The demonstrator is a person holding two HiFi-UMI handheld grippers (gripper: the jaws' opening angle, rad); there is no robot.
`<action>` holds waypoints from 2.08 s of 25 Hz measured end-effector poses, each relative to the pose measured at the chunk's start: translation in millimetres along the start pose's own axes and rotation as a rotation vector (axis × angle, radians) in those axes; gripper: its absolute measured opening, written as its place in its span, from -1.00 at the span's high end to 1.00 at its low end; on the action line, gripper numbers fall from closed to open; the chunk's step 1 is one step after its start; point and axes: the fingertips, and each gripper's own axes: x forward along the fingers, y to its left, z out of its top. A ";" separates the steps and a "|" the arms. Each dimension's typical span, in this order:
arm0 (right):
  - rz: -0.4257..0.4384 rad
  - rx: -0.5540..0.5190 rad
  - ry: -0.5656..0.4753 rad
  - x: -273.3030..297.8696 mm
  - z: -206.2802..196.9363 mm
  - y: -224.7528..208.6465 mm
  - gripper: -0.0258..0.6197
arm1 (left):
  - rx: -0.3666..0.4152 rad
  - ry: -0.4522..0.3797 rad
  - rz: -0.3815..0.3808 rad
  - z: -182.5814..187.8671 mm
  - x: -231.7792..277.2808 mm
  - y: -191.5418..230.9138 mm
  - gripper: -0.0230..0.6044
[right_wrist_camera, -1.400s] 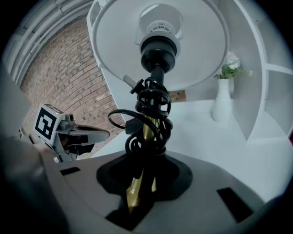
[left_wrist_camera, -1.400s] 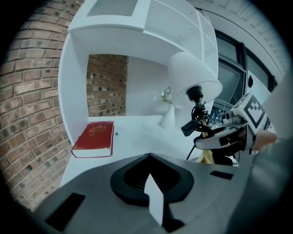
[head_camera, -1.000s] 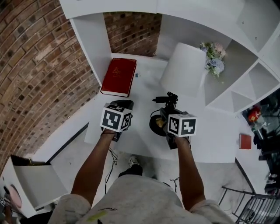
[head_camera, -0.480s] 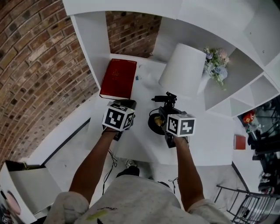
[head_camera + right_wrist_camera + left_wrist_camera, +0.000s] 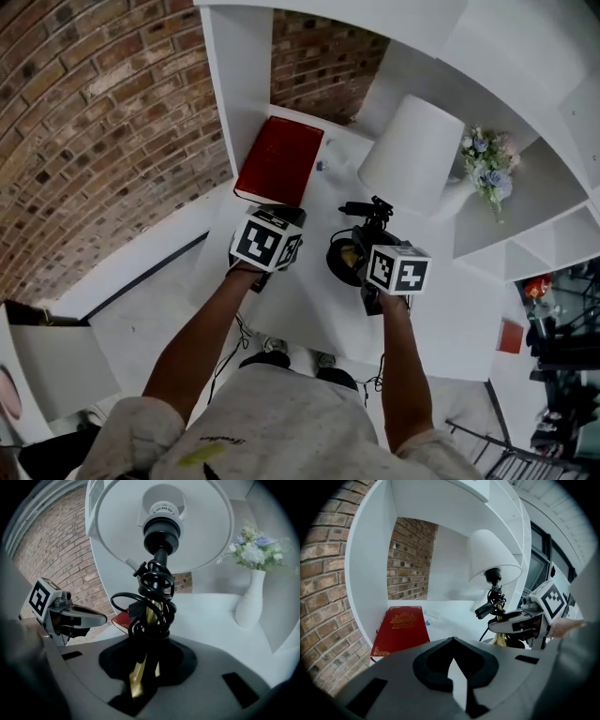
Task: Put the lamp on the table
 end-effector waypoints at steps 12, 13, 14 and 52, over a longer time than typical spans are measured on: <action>0.165 -0.140 0.036 20.2 6.2 -11.9 0.63 | -0.106 -0.030 0.188 -10.8 1.3 -2.4 0.94; 0.180 -0.151 0.033 21.7 7.6 -12.4 0.64 | -0.114 -0.028 0.210 -12.2 2.2 -2.2 0.94; 0.193 -0.160 0.029 23.6 9.3 -12.8 0.63 | -0.122 -0.029 0.229 -12.6 2.7 -2.0 0.94; 0.533 -0.429 -0.138 82.8 23.4 44.1 0.64 | -0.342 -0.061 0.628 -96.2 -55.1 -47.2 0.94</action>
